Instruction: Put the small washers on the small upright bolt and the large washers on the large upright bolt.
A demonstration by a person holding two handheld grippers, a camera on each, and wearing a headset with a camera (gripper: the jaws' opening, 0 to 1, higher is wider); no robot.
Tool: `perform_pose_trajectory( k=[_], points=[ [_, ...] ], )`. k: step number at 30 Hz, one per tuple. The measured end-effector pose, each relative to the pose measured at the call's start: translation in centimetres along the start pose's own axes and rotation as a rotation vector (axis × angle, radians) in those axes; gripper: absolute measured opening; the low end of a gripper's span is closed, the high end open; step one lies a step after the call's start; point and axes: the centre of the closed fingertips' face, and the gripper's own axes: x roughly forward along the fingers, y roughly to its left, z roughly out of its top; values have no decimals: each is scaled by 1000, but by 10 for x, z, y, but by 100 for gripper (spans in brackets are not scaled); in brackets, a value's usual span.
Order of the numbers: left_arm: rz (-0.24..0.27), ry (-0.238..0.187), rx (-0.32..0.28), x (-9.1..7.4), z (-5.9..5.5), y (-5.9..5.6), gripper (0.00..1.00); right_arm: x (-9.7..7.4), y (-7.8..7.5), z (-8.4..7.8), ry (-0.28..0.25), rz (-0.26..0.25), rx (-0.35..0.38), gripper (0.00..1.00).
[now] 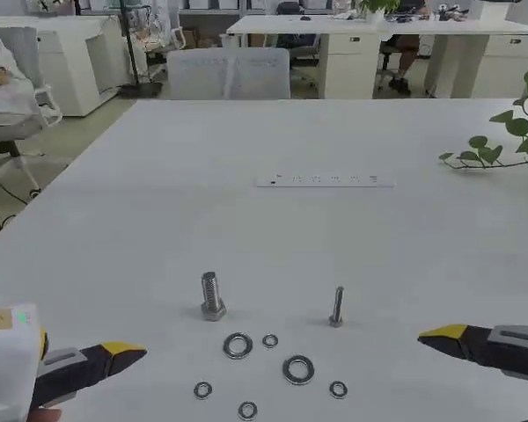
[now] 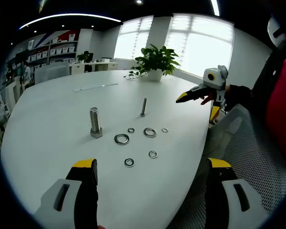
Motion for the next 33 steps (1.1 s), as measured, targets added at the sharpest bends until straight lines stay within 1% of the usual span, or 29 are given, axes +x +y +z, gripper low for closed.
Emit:
perform_pose_trajectory(
  k=[33],
  points=[
    [0,-3,-1,0,1,1,93,1,0,-1,11,6,-3,83]
  ],
)
